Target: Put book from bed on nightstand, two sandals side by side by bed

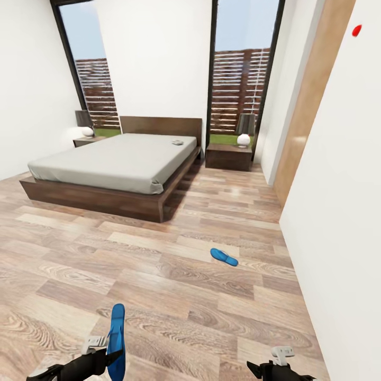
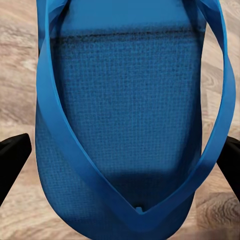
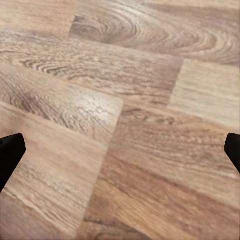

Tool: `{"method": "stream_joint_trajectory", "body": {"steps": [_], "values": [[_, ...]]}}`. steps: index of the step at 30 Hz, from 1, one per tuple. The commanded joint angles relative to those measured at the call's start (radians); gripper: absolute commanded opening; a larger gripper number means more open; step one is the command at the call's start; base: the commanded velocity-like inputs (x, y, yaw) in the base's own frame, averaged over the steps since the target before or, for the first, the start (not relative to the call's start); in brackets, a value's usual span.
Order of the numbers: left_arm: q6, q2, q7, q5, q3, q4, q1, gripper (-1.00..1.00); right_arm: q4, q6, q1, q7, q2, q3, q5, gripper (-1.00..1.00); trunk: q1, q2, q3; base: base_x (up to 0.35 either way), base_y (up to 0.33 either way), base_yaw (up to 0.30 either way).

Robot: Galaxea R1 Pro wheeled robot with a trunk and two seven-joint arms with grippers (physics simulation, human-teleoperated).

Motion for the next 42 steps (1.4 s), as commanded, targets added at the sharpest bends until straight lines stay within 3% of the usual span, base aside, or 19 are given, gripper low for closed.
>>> {"method": "stream_joint_trajectory", "body": {"steps": [1, 23, 42], "values": [[-0.003, 0.000, -0.003, 0.006, -0.003, 0.001, -0.001, -1.00, -0.001, 0.008, 0.000, 0.003, -0.001, 0.001, -0.010, 1.00, 0.000, 0.000, -0.002, 0.000, 0.000, 0.000], [-0.004, 0.001, -0.003, 0.006, -0.003, 0.001, -0.001, -1.00, -0.001, 0.008, 0.000, 0.002, 0.000, 0.001, -0.010, 1.00, 0.000, 0.000, -0.014, 0.000, 0.000, 0.007], [-0.004, 0.003, -0.002, 0.008, -0.001, 0.001, -0.001, -1.00, -0.001, 0.008, 0.000, 0.002, -0.001, 0.001, -0.010, 1.00, 0.000, 0.000, -0.014, 0.051, 0.000, 0.246]]}}
